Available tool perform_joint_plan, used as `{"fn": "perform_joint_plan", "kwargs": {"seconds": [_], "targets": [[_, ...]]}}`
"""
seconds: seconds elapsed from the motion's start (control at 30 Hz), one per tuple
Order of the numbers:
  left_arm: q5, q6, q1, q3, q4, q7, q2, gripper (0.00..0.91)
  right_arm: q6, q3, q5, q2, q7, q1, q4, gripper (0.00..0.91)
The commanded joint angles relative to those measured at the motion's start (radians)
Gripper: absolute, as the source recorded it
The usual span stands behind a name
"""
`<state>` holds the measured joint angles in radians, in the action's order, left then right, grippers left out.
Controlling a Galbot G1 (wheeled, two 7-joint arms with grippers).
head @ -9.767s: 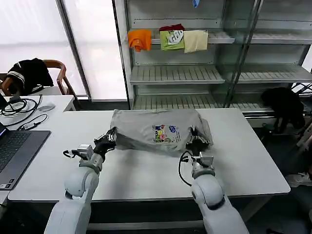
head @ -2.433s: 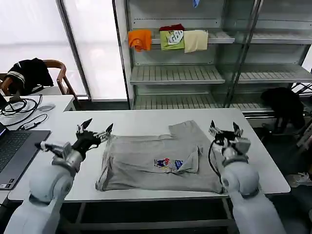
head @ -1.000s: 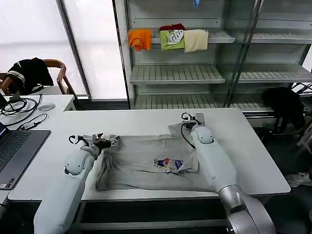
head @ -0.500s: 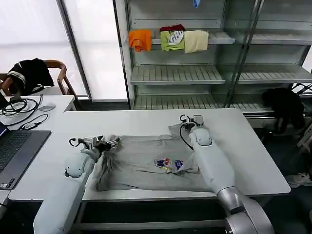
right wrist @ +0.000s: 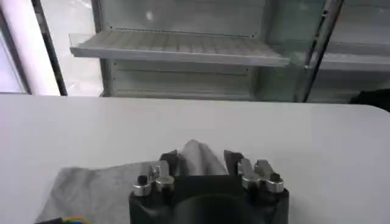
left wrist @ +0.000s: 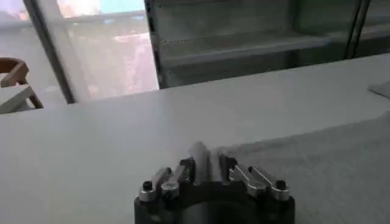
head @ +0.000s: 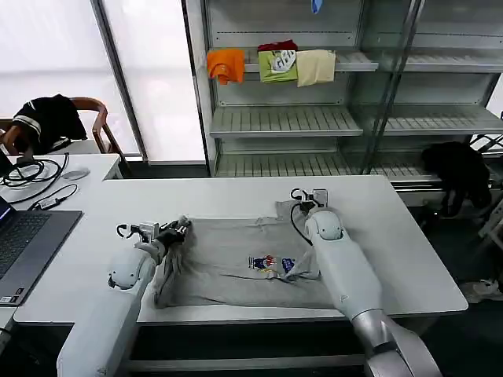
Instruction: Fold and organize the clothes.
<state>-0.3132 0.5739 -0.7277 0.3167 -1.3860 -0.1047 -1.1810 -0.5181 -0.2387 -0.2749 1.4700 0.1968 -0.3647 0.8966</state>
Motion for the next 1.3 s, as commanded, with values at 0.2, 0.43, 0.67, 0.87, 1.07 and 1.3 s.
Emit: {"fn": "perform_joint_plan", "kwargs": {"seconds": [0.2, 0.43, 0.67, 0.87, 1.07, 1.3], "targets": [[-0.012, -0.025, 0.0, 0.018, -0.021, 0.016, -0.009, 0.01, -0.024, -0.014, -0.042, -0.013, 0.02, -0.093, 0.188, 0.0], [-0.037, -0.059, -0.016, 0.036, -0.094, 0.031, -0.005, 0.01, -0.035, -0.04, -0.044, -0.014, 0.034, -0.135, 0.401, 0.0], [-0.059, -0.076, -0.055, 0.056, -0.188, 0.032, 0.014, 0.01, -0.038, -0.059, -0.015, 0.002, 0.036, -0.165, 0.527, 0.0], [-0.059, -0.095, -0.102, 0.077, -0.239, 0.031, 0.041, 0.01, -0.054, -0.078, -0.014, -0.003, 0.047, -0.206, 0.641, 0.0], [-0.06, -0.106, -0.154, 0.098, -0.295, 0.03, 0.065, 0.01, -0.061, -0.1, -0.013, -0.008, 0.054, -0.311, 0.764, 0.0], [-0.058, -0.109, -0.239, 0.128, -0.375, 0.03, 0.075, 0.01, -0.06, -0.106, -0.019, -0.054, 0.058, -0.432, 0.891, 0.0]]}}
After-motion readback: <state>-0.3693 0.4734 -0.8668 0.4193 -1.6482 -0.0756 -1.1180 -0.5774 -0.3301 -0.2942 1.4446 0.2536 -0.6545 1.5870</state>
